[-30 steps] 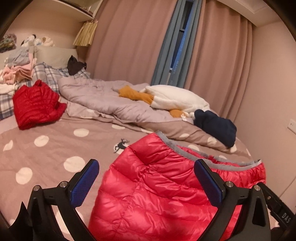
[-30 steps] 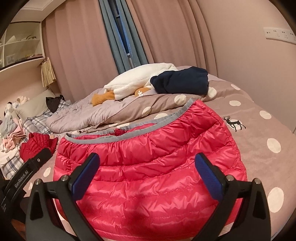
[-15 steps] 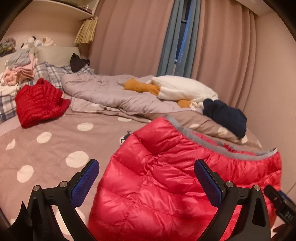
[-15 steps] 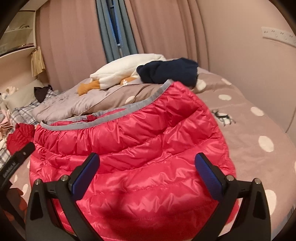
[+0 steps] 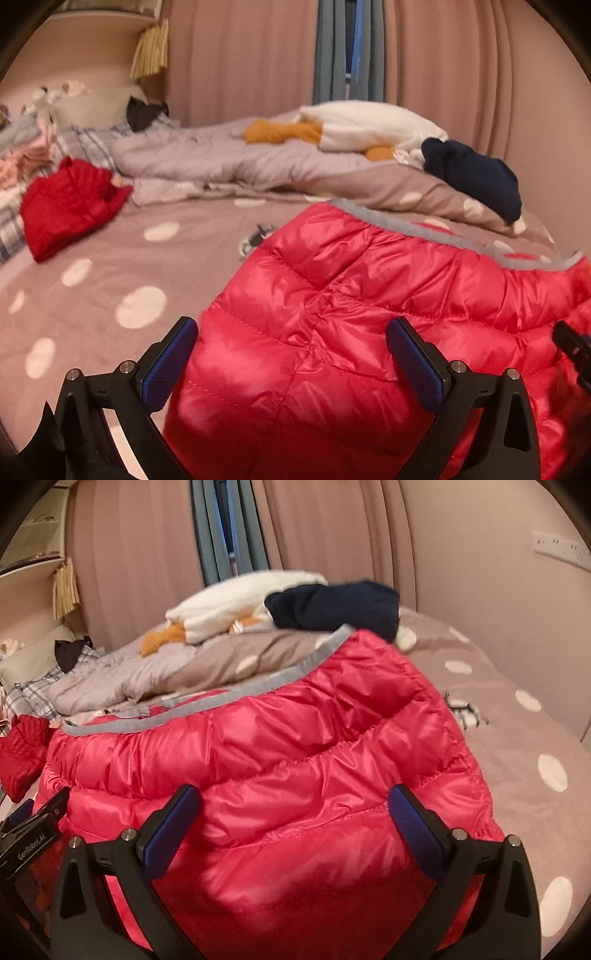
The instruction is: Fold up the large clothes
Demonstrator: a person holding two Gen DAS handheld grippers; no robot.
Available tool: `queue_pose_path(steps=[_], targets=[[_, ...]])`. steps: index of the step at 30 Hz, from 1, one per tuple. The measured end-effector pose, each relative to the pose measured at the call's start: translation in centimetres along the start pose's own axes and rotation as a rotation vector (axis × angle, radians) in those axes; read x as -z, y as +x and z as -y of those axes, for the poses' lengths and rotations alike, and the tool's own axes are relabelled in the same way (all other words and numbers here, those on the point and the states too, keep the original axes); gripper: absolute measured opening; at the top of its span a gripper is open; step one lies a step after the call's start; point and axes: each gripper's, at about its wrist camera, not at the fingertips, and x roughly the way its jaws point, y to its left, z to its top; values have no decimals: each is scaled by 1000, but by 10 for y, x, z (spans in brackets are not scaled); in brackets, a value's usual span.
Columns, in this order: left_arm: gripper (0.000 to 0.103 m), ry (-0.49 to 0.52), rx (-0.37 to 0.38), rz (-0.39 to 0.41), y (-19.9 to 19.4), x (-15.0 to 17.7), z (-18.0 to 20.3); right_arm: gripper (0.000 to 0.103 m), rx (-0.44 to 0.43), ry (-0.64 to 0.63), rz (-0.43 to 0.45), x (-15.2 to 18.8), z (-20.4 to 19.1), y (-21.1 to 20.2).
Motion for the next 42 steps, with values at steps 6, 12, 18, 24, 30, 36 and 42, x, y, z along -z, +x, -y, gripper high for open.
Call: queue_pose_path(steps=[6, 12, 18, 24, 30, 36, 42], targets=[[102, -74, -20, -21, 28, 13, -1, 103, -5, 8, -36, 13, 7, 37], [102, -39, -44, 18, 31, 19, 6, 103, 46, -31, 7, 20, 0, 43], [102, -57, -34, 13, 28, 17, 0, 103, 37, -29, 4, 18, 0, 41], [102, -7, -118, 99, -7, 17, -2, 103, 22, -110, 70, 18, -12, 8], [102, -36, -182, 126, -35, 31, -30, 103, -61, -152, 142, 17, -32, -32], [102, -258, -135, -53, -27, 54, -81, 103, -99, -169, 19, 21, -47, -32], [102, -346, -19, -129, -30, 69, -83, 103, -68, -94, -178, 23, -44, -12]])
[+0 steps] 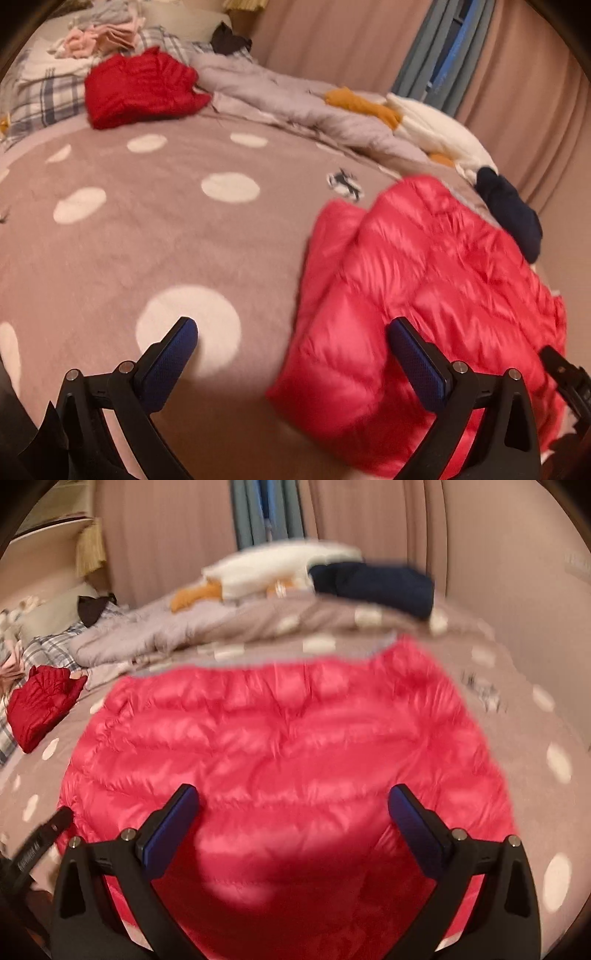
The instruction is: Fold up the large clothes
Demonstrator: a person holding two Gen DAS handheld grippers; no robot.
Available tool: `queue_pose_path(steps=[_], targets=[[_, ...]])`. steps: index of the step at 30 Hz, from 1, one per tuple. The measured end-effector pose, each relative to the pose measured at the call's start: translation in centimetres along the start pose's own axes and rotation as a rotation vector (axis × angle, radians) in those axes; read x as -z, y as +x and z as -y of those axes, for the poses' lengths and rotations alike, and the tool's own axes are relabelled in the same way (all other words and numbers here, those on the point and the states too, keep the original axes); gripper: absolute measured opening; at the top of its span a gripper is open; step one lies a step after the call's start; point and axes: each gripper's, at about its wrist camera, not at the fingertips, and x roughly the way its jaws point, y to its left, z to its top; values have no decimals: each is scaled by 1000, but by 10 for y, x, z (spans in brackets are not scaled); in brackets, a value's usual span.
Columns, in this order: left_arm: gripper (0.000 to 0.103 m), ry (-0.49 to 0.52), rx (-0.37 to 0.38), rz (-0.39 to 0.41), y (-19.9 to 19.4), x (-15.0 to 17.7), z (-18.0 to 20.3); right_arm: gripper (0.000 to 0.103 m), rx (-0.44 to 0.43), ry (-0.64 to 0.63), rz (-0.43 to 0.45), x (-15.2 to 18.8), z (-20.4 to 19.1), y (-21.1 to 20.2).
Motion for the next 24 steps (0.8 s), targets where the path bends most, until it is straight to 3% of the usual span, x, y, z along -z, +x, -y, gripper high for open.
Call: queue_pose_path(steps=[7, 11, 16, 24], targets=[[102, -11, 100, -118, 14, 13, 12, 103, 20, -106, -189, 7, -9, 33], [102, -1, 121, -97, 20, 11, 23, 103, 2, -60, -204, 8, 2, 61], [102, -31, 181, -163, 31, 7, 28, 103, 36, -115, -191, 5, -7, 78], [102, -17, 147, -140, 35, 8, 30, 103, 81, -140, -127, 8, -12, 87]])
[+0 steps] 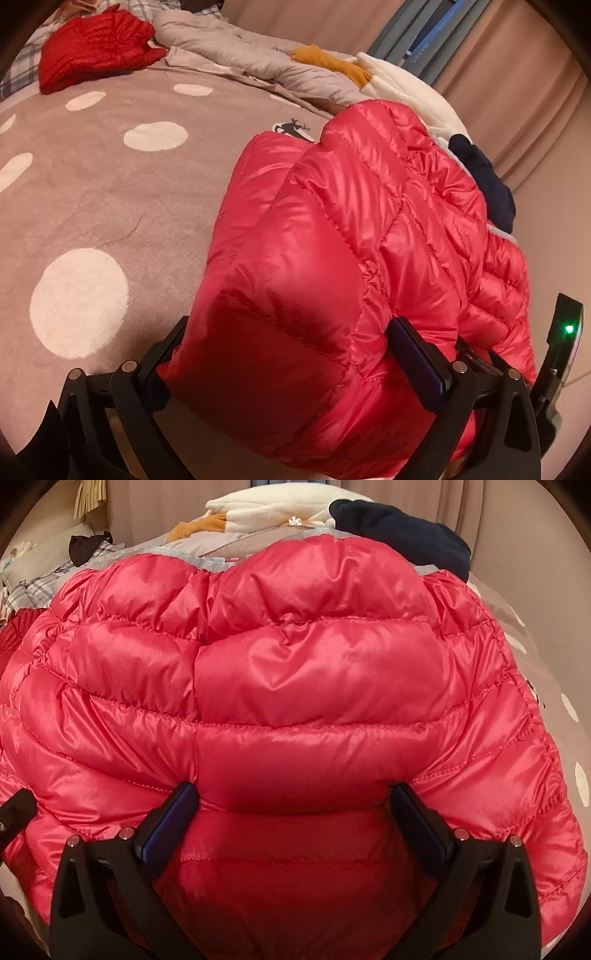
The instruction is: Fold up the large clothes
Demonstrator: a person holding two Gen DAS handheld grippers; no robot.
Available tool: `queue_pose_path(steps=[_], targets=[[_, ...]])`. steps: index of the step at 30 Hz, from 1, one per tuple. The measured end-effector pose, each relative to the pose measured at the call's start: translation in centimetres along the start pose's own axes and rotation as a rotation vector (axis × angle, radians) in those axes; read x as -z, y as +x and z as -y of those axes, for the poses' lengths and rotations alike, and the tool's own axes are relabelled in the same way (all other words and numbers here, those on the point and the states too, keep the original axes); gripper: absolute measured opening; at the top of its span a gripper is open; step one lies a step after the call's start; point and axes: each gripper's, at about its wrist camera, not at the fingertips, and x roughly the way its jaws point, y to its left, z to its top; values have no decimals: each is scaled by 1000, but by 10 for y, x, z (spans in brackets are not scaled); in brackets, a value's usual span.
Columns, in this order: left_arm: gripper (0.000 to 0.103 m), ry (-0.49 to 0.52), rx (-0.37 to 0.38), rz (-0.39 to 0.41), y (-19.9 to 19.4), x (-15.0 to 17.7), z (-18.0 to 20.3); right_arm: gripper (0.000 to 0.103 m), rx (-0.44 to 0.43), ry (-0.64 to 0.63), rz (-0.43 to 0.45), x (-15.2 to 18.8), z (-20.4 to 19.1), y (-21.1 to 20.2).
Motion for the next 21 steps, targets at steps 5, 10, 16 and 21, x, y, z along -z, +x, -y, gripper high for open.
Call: queue_pose_path(steps=[5, 10, 16, 21], targets=[[102, 9, -13, 8, 1, 3, -2, 103, 25, 14, 84, 6, -2, -4], [102, -2, -9, 4, 0, 1, -4, 102, -22, 81, 126, 10, 11, -28], [102, -53, 52, -24, 4, -5, -14, 103, -150, 405, 232, 14, 83, -83], [83, -124, 134, -36, 0, -3, -23, 103, 13, 524, 230, 32, 136, -96]])
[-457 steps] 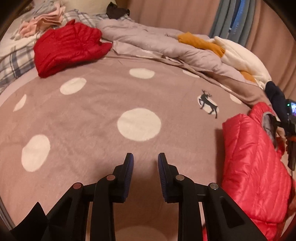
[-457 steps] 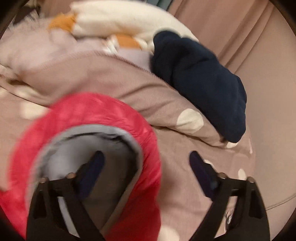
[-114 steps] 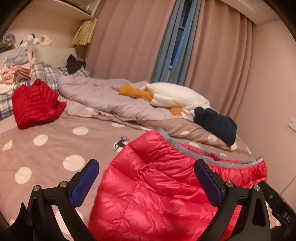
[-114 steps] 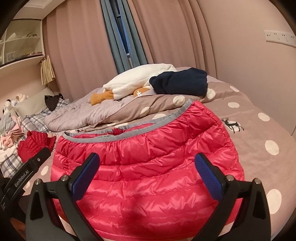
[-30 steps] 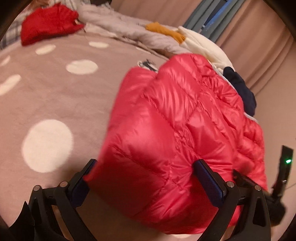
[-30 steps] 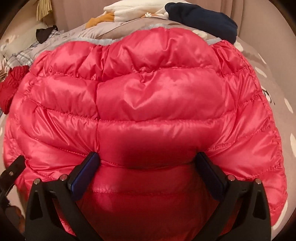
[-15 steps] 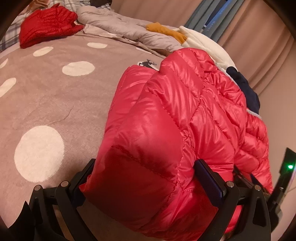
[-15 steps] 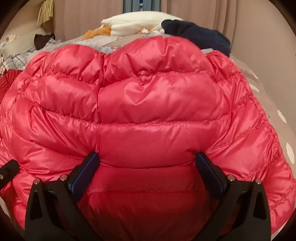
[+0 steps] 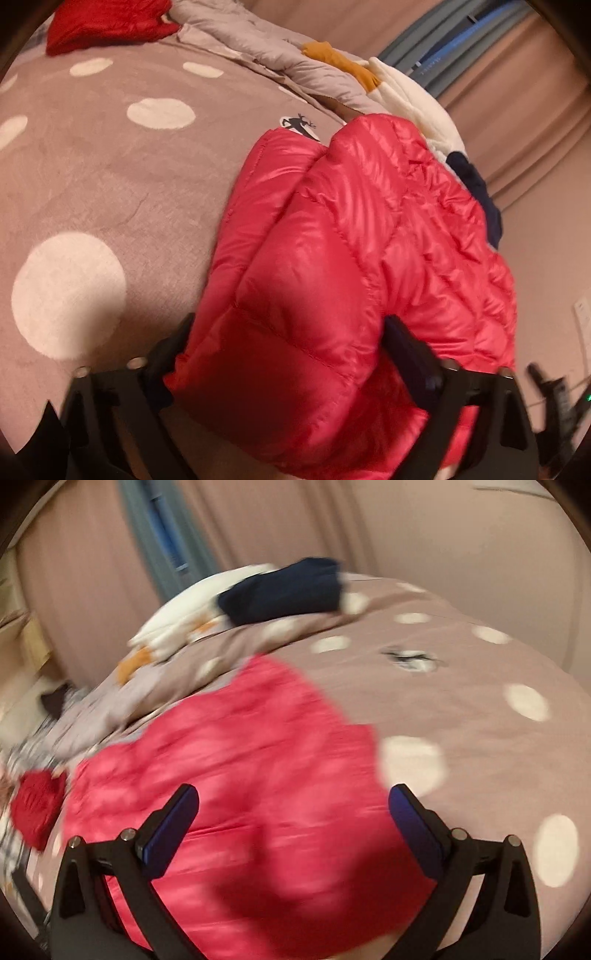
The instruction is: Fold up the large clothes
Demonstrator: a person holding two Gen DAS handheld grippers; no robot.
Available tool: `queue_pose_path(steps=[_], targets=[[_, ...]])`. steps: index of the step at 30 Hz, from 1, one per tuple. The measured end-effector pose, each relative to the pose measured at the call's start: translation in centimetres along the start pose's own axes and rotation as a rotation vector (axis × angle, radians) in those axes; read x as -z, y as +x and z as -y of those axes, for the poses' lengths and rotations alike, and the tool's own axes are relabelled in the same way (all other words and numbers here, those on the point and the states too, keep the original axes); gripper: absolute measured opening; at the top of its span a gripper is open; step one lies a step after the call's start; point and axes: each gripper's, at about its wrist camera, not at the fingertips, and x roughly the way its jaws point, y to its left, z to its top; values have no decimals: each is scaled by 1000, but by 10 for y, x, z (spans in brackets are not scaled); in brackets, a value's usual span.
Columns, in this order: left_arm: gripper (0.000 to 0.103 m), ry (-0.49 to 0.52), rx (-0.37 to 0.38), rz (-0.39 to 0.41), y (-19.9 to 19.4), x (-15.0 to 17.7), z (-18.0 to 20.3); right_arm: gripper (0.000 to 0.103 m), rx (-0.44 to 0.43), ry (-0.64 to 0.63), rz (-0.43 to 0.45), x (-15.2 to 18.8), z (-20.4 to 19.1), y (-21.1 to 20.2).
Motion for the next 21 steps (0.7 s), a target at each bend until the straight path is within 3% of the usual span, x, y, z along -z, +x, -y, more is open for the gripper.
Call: queue_pose_path(steps=[3, 7, 9, 11, 12, 13, 14, 15, 19, 21], targets=[[78, -40, 51, -15, 1, 2, -3, 103, 88, 135, -75, 1, 36, 10], [78, -73, 140, -59, 7, 2, -6, 103, -45, 301, -194, 13, 66, 36], [78, -101, 219, -104, 10, 1, -8, 103, -160, 410, -266, 26, 66, 57], [70, -128, 297, -152, 15, 1, -10, 101, -180, 440, -219, 38, 56, 60], [59, -141, 308, -156, 15, 1, -11, 94, -158, 408, -174, 41, 48, 56], [52, -151, 306, -154, 14, 0, -13, 86, -143, 366, -160, 43, 39, 53], [49, -159, 296, -141, 12, -1, -15, 64, -143, 321, -151, 45, 32, 53], [45, -153, 275, -117, 8, -4, -15, 54, -162, 311, -135, 47, 21, 52], [38, 52, 93, 53, -28, -12, 12, 44, -182, 237, -99, 54, 2, 42], [38, 98, 57, 143, -50, -16, 18, 42, -206, 182, -124, 58, -16, 42]])
